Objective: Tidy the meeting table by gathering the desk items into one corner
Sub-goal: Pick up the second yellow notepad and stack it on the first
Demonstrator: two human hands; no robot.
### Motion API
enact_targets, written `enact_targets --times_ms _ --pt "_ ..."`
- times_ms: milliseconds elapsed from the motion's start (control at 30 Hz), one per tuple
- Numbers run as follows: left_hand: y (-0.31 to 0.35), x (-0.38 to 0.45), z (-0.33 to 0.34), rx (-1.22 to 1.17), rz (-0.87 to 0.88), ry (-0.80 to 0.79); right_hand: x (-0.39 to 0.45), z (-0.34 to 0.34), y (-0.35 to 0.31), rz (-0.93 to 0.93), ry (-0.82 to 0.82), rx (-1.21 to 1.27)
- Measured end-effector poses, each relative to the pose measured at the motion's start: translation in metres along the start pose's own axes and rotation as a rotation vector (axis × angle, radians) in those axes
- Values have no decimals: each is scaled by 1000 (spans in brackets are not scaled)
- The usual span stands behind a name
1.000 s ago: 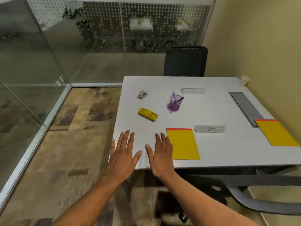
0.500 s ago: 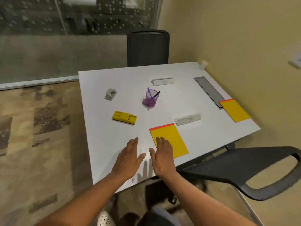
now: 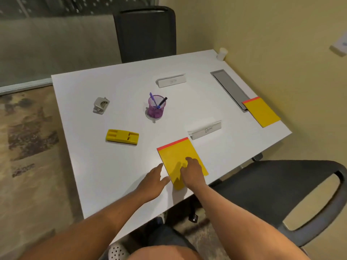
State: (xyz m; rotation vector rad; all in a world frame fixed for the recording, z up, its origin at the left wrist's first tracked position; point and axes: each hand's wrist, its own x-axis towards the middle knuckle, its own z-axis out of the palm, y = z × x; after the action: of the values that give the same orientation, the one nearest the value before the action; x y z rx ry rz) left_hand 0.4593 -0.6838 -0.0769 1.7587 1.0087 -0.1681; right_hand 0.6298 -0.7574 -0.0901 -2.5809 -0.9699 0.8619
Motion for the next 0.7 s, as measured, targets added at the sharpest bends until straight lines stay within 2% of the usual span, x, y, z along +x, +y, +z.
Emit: enact_targets --times_ms 300,433,700 --pt "18 64 15 -282 -292 58 82 -12 19 68 -15 -115" --pt "19 81 20 -381 -371 61 94 -9 22 30 -58 -139" --pt "11 91 26 -634 -487 124 115 -8 20 192 22 67"
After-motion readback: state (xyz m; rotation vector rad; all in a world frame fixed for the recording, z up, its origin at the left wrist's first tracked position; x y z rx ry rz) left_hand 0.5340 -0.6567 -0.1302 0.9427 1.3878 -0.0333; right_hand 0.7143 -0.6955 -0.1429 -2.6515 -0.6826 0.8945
